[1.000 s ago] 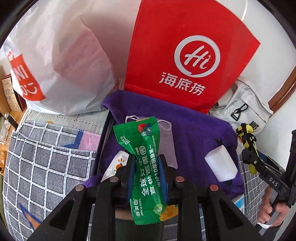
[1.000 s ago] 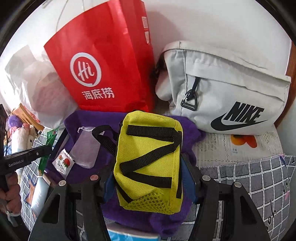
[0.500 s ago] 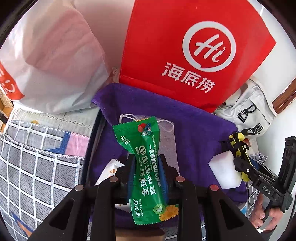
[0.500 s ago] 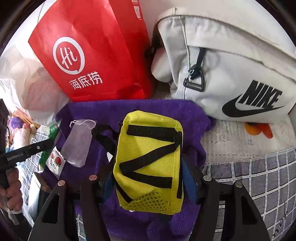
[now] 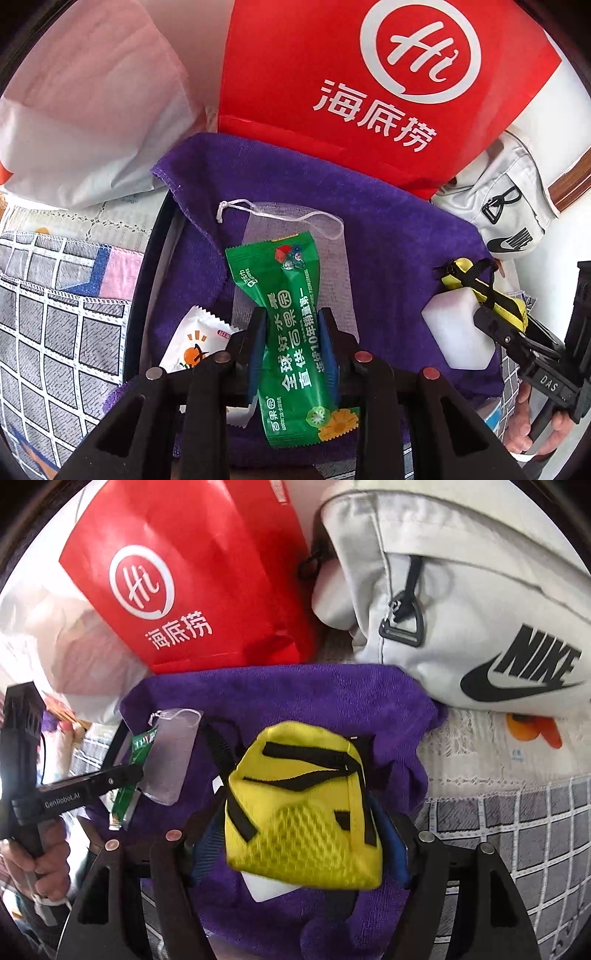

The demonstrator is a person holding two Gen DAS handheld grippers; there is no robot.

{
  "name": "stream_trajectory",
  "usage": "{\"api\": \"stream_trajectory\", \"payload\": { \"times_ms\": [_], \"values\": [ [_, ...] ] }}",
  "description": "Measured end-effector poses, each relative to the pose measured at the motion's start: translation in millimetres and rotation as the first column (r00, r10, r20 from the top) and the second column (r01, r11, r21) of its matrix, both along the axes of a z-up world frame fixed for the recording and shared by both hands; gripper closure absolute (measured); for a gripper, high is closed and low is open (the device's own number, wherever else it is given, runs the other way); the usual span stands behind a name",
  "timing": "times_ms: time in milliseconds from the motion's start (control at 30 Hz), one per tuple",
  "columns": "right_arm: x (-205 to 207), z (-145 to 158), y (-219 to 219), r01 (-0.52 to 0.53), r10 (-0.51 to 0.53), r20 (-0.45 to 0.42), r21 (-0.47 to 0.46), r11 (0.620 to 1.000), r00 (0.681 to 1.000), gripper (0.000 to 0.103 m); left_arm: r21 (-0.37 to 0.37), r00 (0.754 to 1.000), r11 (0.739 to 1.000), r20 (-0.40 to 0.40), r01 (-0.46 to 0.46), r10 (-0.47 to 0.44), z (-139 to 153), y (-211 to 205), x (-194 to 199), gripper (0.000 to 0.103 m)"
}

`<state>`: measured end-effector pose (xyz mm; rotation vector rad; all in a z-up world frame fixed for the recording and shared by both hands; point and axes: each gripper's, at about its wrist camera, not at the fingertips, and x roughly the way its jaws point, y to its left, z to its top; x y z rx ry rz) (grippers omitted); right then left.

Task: Organize soft objects
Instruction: 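Open both grippers to drop the green packet and yellow pouch onto the towel, then grasp the white sock with the left gripper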

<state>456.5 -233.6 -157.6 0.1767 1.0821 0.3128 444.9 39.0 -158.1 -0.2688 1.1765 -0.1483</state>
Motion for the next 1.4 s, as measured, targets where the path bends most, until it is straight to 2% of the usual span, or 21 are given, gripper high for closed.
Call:
{"api": "stream_trajectory", "payload": {
  "times_ms": [100, 200, 300, 433, 633, 767, 967, 1133, 1400],
  "values": [
    [-2, 4, 3, -0.001, 0.002, 0.018, -0.051, 0.999, 1.000, 0.027, -0.016, 1.000, 1.000, -0.012, -0.008, 0.007, 0, 2, 6, 0.069],
    [-5, 11, 3, 0.007, -0.003, 0.042, -0.092, 0.996, 0.999, 0.027, -0.021, 1.000, 1.000, -0.011, -0.015, 0.015, 4, 7, 5, 0.051],
    [-10, 19, 0, 0.004, 0.000, 0.054, -0.072, 0.997, 0.999, 0.023, 0.005, 1.000, 1.000, 0.002, -0.024, 0.024, 13, 13, 2, 0.050],
    [-17, 29, 4, 0.006, 0.001, 0.073, -0.097, 0.995, 0.997, 0.023, 0.005, 0.999, 0.999, 0.012, -0.032, 0.032, 23, 15, -9, 0.050],
    [-39, 54, 0, 0.039, -0.030, 0.112, -0.078, 0.996, 0.993, 0.023, 0.018, 0.998, 0.999, 0.036, -0.047, 0.046, 41, 20, -40, 0.050],
    [-72, 72, 0, 0.050, -0.039, 0.149, -0.067, 0.996, 0.988, 0.023, 0.019, 0.996, 0.998, 0.068, -0.066, 0.065, 55, 26, -69, 0.050],
    [-129, 87, 9, 0.023, -0.014, 0.164, -0.058, 0.998, 0.986, 0.023, 0.063, 0.991, 0.995, 0.117, -0.073, 0.065, 71, 23, -120, 0.050],
    [-178, 92, 13, -0.030, 0.032, 0.149, -0.016, 0.999, 0.988, 0.032, 0.081, 0.989, 0.995, 0.142, -0.053, 0.041, 80, 14, -163, 0.050],
    [-260, 91, 21, -0.086, 0.079, 0.184, 0.029, 0.996, 0.980, 0.032, 0.101, 0.990, 0.994, 0.139, -0.032, 0.017, 70, 4, -223, 0.050]
  ]
}}
